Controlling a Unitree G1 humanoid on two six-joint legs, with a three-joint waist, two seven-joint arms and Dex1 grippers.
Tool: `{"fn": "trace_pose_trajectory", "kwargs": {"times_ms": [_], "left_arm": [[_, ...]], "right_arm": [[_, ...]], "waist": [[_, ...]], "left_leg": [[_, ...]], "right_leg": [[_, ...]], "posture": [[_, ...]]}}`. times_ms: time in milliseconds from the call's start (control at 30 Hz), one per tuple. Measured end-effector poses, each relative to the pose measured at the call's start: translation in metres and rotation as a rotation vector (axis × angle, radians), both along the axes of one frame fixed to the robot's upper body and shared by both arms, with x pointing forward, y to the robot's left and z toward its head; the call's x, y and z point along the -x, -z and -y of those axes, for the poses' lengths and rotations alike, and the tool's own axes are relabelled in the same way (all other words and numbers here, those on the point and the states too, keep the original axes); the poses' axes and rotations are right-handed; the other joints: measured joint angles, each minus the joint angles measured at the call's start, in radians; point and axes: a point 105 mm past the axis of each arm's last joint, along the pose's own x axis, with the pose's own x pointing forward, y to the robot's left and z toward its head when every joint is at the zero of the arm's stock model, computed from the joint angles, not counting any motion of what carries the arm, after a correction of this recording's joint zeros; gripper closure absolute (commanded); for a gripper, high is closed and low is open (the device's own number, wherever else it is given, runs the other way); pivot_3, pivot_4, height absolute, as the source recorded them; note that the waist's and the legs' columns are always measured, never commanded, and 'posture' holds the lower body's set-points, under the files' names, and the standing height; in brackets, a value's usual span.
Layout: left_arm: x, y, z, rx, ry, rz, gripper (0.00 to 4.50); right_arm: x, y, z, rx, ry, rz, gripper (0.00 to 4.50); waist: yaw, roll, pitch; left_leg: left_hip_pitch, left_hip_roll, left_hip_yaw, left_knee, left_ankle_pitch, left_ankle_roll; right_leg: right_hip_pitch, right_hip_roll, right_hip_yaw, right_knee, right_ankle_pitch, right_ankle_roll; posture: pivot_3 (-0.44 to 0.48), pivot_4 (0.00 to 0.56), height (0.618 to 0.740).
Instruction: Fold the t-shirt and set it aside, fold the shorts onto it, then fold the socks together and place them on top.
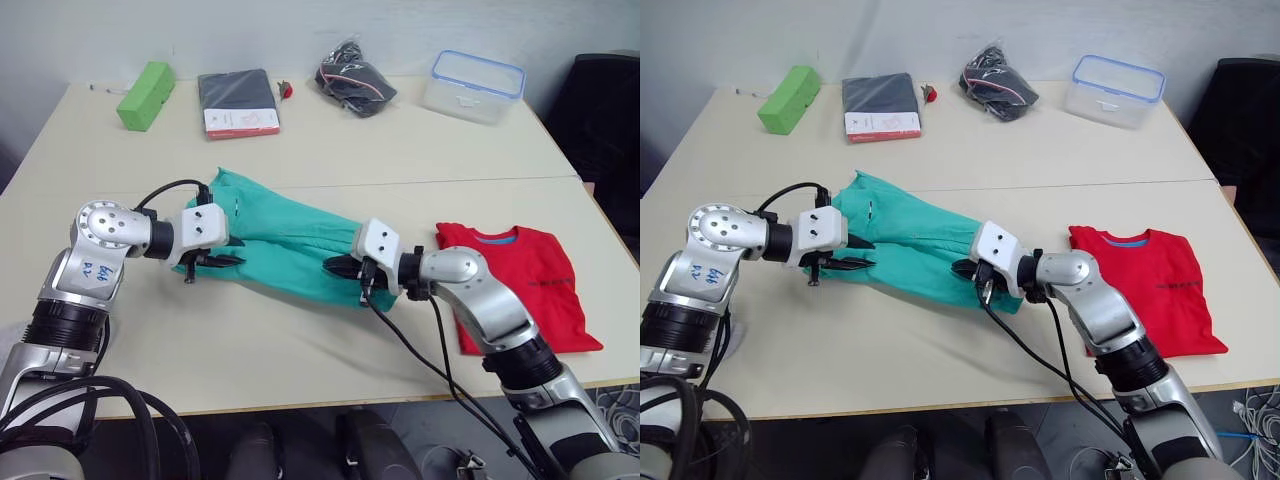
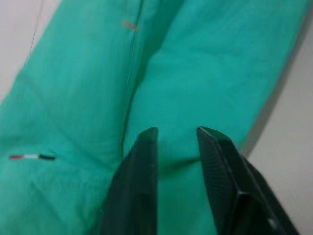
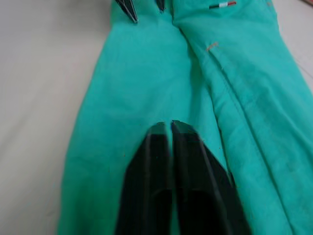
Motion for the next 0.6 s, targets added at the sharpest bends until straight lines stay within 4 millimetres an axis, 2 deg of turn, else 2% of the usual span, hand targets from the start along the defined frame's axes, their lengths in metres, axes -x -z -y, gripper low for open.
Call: {"fn": "trace_pose_trajectory", "kwargs": {"times_ms": [33, 133, 267, 400, 467, 600], "left_arm": [[-0.002, 0.005, -0.005, -0.012, -0.020, -0.001, 4.47], [-0.008, 0.016, -0.015, -0.030, -0.069, -0.001, 4.49], [-0.008, 0.022, -0.019, -0.050, -0.074, 0.014, 4.49], [0.014, 0.035, -0.026, -0.084, -0.059, -0.049, 4.49], [0.033, 0.041, -0.029, -0.099, -0.049, -0.108, 4.49], [0.059, 0.049, -0.027, -0.083, -0.051, -0.173, 4.49]], "right_arm": [[-0.002, 0.004, 0.000, 0.012, 0.004, 0.002, 4.50], [-0.006, 0.019, 0.000, 0.085, 0.005, 0.025, 4.50], [-0.005, 0.025, 0.001, 0.173, -0.050, 0.118, 4.50], [0.006, 0.034, 0.015, 0.228, -0.102, 0.108, 4.50], [0.015, 0.038, 0.026, 0.256, -0.130, 0.094, 4.50], [0.025, 0.043, 0.046, 0.285, -0.147, 0.061, 4.50]], "waist": [[0.000, 0.000, 0.000], [0.000, -0.001, -0.001], [0.000, -0.001, -0.003], [-0.003, 0.000, -0.007], [-0.003, 0.002, -0.009], [0.004, 0.004, -0.014]], "left_leg": [[0.000, 0.000, 0.000, 0.000, 0.000, 0.000], [0.000, 0.000, 0.000, 0.000, 0.000, 0.000], [0.008, 0.000, 0.000, -0.002, 0.000, 0.000], [0.026, 0.000, 0.001, -0.011, -0.002, -0.001], [0.033, 0.001, 0.000, -0.015, -0.003, -0.001], [0.048, 0.001, 0.000, -0.023, -0.003, -0.001]], "right_leg": [[0.000, 0.000, 0.000, 0.000, 0.000, 0.000], [0.000, 0.000, 0.000, 0.000, 0.000, 0.000], [0.007, 0.000, 0.000, 0.000, 0.000, 0.000], [0.025, 0.000, 0.000, -0.008, -0.001, -0.002], [0.033, 0.000, 0.000, -0.014, -0.002, -0.003], [0.050, 0.001, 0.000, -0.025, -0.002, -0.003]], "posture": [[0.000, 0.150, 0.740], [0.000, 0.150, 0.740], [0.000, 0.150, 0.740], [0.000, 0.150, 0.740], [0.000, 0.150, 0.740], [0.000, 0.150, 0.740]]}}
